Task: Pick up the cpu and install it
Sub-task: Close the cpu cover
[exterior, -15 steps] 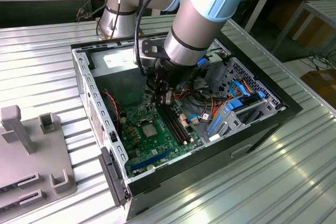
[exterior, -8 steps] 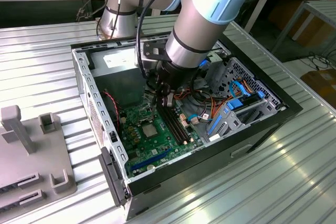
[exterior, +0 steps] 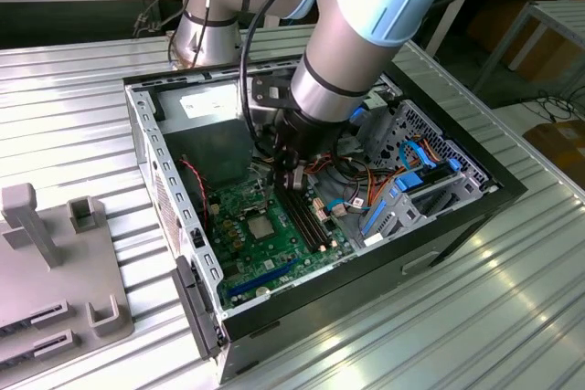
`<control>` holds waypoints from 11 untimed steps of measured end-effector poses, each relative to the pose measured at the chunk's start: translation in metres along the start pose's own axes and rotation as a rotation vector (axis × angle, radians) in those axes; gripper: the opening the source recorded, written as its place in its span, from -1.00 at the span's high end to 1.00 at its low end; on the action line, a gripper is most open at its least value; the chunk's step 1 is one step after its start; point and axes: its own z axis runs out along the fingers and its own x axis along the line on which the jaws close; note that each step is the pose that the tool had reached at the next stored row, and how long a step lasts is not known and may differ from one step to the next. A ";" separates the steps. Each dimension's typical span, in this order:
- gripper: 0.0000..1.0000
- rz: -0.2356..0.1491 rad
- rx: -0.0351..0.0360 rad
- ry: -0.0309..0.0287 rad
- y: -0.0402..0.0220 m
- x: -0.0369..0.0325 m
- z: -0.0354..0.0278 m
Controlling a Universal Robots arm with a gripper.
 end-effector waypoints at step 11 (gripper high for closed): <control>0.79 0.000 0.0000 0.0001 -0.0030 0.0075 -0.0013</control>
